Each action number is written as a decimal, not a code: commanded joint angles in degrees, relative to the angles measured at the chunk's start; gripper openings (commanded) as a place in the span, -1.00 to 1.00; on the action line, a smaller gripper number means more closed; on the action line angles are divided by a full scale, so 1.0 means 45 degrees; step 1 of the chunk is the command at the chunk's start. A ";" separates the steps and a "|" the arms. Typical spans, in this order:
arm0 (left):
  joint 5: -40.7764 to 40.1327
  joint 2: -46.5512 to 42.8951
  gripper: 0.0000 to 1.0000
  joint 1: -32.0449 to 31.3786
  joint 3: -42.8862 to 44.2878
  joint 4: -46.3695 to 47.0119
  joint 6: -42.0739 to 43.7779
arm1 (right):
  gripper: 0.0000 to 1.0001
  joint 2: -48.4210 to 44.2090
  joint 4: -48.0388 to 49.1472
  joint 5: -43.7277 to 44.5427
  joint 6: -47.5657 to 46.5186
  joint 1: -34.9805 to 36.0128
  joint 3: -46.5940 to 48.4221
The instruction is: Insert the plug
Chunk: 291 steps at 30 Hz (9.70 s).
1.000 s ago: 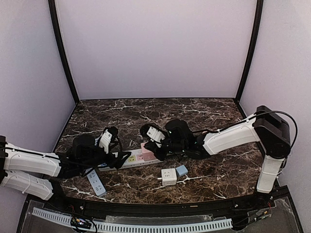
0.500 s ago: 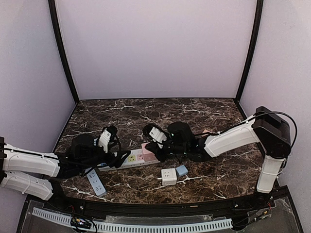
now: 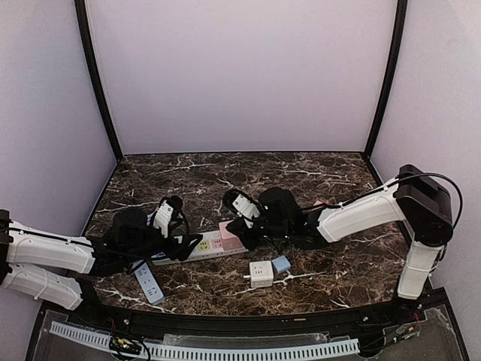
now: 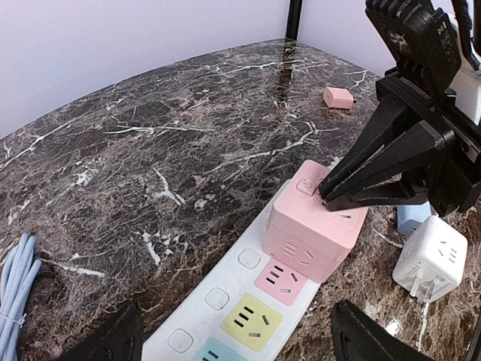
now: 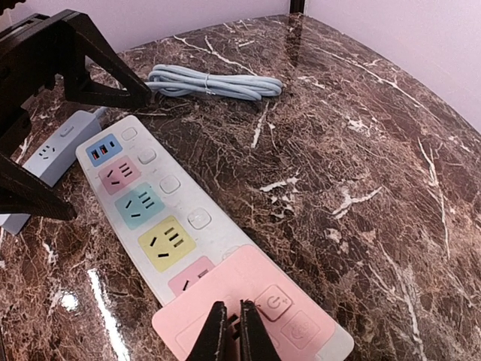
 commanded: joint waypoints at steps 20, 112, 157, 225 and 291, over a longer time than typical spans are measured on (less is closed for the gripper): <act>-0.0064 -0.0068 0.72 0.0064 0.0145 -0.0188 0.0126 | -0.44 -0.0424 -0.6800 0.2170 0.1394 0.1045 0.3436; -0.4931 0.1457 0.97 -0.0688 0.0284 -0.4154 -0.7038 | 0.97 -0.5104 -0.5906 0.3091 0.4515 -0.5330 -0.2887; -0.3916 -0.2697 0.89 -0.0689 -0.1249 -0.4026 -0.4690 | 0.81 0.1110 -1.2423 -0.2184 -0.7878 -0.9627 0.4516; -0.3883 -0.3836 0.92 -0.0690 -0.1599 -0.4371 -0.4580 | -0.66 -0.0817 -1.1066 -0.1317 -0.6538 -0.8741 0.3283; 0.5402 0.0273 0.75 -0.1286 0.5731 -0.7492 -0.3029 | -1.00 -0.3385 0.2909 0.5319 -0.4477 0.4023 -0.3438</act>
